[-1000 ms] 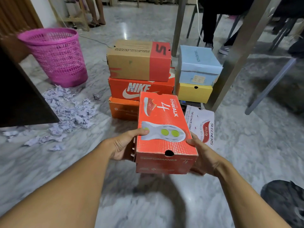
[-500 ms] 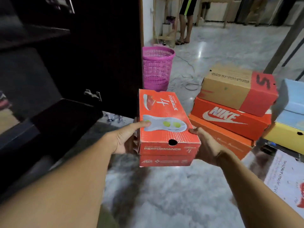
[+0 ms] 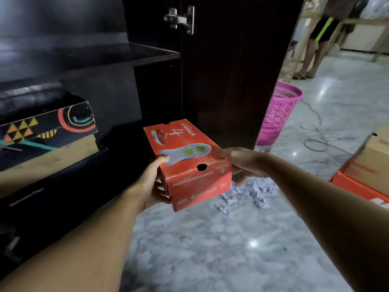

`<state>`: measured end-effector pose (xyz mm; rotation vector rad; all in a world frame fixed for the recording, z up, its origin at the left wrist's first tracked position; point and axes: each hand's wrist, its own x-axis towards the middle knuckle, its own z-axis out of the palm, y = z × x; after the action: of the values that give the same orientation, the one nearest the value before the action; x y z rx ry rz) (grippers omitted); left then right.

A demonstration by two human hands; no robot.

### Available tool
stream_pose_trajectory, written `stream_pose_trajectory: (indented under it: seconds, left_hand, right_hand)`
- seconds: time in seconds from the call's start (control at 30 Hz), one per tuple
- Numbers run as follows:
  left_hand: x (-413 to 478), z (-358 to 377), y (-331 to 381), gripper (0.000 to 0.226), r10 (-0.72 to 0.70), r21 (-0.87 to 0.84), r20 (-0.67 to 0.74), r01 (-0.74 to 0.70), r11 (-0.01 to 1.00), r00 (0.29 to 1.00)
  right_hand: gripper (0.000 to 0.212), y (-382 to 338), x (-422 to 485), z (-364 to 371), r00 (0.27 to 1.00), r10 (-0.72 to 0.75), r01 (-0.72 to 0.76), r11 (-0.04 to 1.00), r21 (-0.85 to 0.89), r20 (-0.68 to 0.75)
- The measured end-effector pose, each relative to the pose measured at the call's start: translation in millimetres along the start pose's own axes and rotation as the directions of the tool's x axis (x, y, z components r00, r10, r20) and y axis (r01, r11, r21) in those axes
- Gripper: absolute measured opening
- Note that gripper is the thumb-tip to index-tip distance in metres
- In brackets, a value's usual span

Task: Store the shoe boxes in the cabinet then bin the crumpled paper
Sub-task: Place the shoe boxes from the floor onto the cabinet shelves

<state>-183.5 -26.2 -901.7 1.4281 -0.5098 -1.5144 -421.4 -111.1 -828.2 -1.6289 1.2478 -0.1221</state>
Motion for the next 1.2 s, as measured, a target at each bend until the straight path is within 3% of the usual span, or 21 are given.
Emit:
stream_pose_trajectory:
  seconds: [0.13, 0.27, 0.43, 0.63, 0.7, 0.77, 0.83, 0.9, 0.97, 1.07, 1.2]
  left_hand:
    - [44, -1, 10, 0.046, 0.049, -0.104, -0.129, -0.062, 0.993, 0.990]
    - [83, -2, 13, 0.043, 0.046, -0.156, -0.208, -0.079, 0.985, 0.977]
    - [124, -11, 7, 0.052, 0.018, -0.173, -0.253, -0.063, 0.983, 0.967]
    - [161, -25, 1, 0.048, 0.156, -0.198, -0.331, -0.230, 0.953, 0.931]
    - [168, -30, -4, 0.045, 0.262, -0.121, -0.326, -0.315, 0.941, 0.908]
    - [169, -37, -7, 0.044, 0.355, -0.013, -0.286, -0.374, 0.927, 0.890]
    - [169, -45, -10, 0.060, 0.422, 0.116, -0.173, -0.408, 0.906, 0.890]
    - [168, -49, -13, 0.088, 0.430, 0.261, -0.088, -0.396, 0.880, 0.898]
    - [172, -50, -13, 0.096, 0.446, 0.355, -0.141, -0.376, 0.856, 0.884]
    - [184, -53, -10, 0.074, 0.522, 0.383, -0.217, -0.420, 0.823, 0.825]
    - [196, -59, 5, 0.045, 0.571, 0.461, -0.330, -0.399, 0.793, 0.752]
  right_hand:
    - [0.062, -15, 47, 3, 0.992, -0.125, 0.128, 0.988, -0.091, 0.031]
    - [0.091, 6, 115, 18, 0.951, -0.265, 0.282, 0.954, 0.096, -0.161]
    - [0.062, 33, 184, 40, 0.913, -0.289, 0.372, 0.878, 0.301, -0.287]
    - [0.069, 42, 228, 59, 0.895, -0.280, 0.395, 0.858, 0.328, -0.348]
    - [0.076, 44, 242, 65, 0.888, -0.265, 0.395, 0.857, 0.330, -0.376]
    - [0.099, 50, 261, 73, 0.879, -0.245, 0.393, 0.857, 0.332, -0.409]
    - [0.112, 46, 266, 80, 0.876, -0.220, 0.372, 0.875, 0.310, -0.430]
    - [0.099, 35, 257, 84, 0.865, -0.199, 0.355, 0.892, 0.281, -0.460]
    - [0.088, 30, 258, 88, 0.857, -0.186, 0.349, 0.896, 0.275, -0.481]
    - [0.079, 20, 270, 98, 0.842, -0.162, 0.347, 0.892, 0.288, -0.514]
    - [0.080, 7, 298, 116, 0.887, -0.196, 0.346, 0.882, 0.321, -0.418]
